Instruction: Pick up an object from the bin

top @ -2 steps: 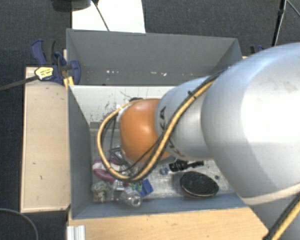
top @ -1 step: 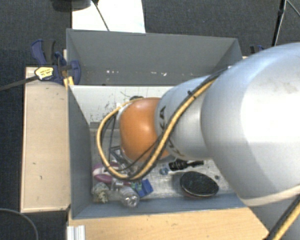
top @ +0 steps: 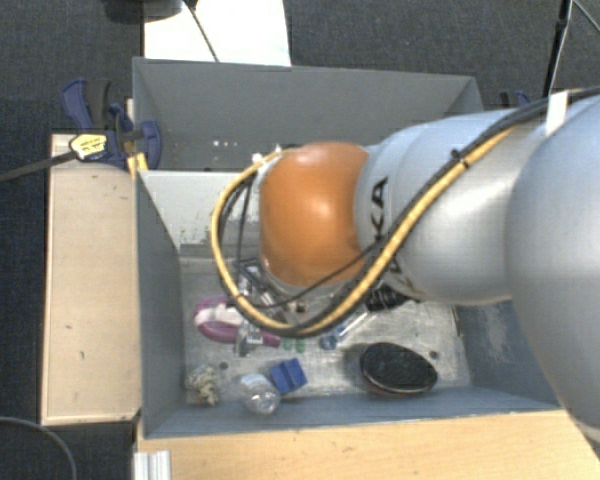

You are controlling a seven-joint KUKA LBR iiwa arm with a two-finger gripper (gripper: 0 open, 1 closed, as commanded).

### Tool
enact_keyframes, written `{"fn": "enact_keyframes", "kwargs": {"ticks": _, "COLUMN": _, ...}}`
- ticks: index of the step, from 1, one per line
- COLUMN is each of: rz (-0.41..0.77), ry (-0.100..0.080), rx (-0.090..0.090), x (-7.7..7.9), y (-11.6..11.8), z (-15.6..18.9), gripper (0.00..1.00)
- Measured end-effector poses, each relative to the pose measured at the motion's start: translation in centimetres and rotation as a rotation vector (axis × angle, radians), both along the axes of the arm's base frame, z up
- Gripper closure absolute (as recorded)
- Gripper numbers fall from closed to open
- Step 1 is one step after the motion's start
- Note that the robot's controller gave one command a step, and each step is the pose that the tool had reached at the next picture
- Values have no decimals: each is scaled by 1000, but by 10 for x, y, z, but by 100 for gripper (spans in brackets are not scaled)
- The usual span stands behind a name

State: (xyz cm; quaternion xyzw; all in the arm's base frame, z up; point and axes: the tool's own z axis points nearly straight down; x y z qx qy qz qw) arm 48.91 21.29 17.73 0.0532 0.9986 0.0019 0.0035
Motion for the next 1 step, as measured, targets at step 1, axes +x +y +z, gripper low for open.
{"fn": "enact_keyframes", "kwargs": {"ticks": 1, "rz": -11, "ry": -1, "rx": 1, "x": -2, "y": -5, "z": 93, "gripper": 100}}
